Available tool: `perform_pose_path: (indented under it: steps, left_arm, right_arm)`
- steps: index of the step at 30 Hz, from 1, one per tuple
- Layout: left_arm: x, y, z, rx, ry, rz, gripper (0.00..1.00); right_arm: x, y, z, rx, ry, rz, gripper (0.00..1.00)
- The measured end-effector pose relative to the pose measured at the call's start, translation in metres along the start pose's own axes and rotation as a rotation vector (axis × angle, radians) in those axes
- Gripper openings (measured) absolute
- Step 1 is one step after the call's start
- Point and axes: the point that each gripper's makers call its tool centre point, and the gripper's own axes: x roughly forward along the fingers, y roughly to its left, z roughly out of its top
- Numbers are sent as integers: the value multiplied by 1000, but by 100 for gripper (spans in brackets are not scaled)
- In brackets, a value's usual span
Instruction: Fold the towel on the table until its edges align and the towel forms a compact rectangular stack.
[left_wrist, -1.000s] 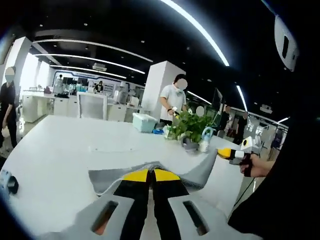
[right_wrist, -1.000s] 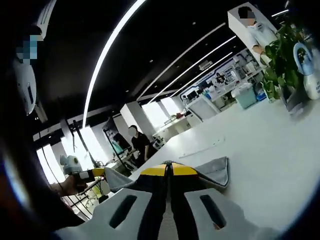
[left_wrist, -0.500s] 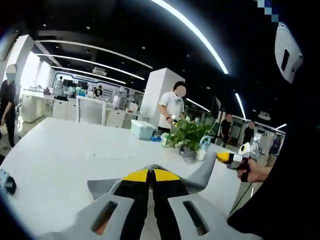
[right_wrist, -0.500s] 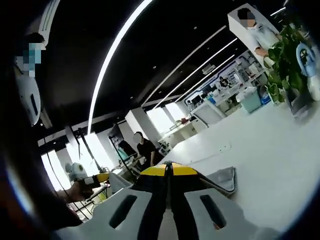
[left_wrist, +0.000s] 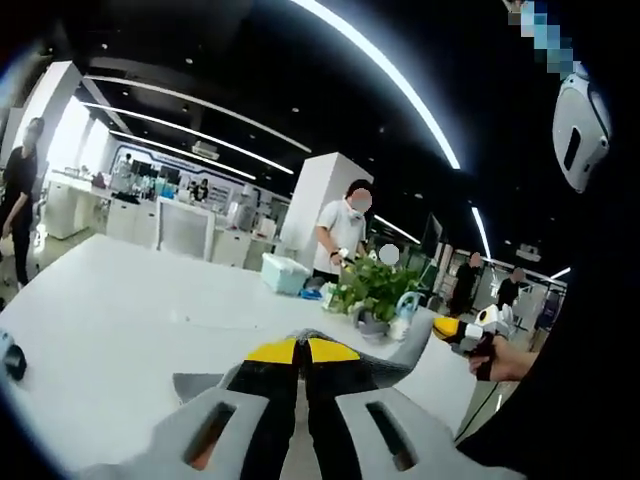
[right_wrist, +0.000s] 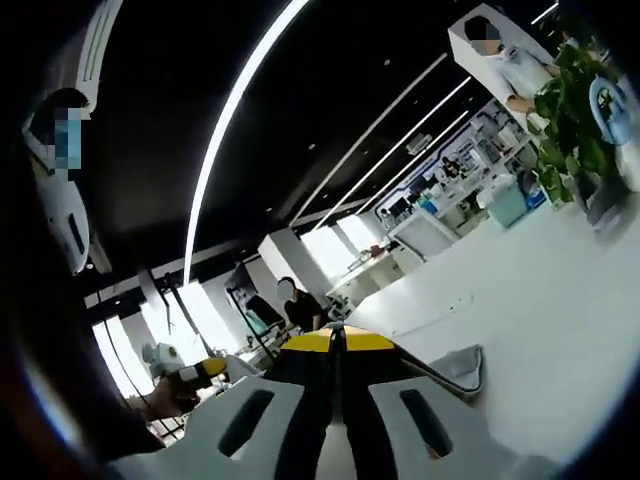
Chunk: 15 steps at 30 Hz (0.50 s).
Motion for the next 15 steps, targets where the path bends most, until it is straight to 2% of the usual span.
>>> perform_pose_path:
  steps: [15]
  left_arm:
    - [-1, -7, 14, -16, -36, -29, 1]
  right_arm:
    - [0, 4, 15, -1, -37, 17, 0]
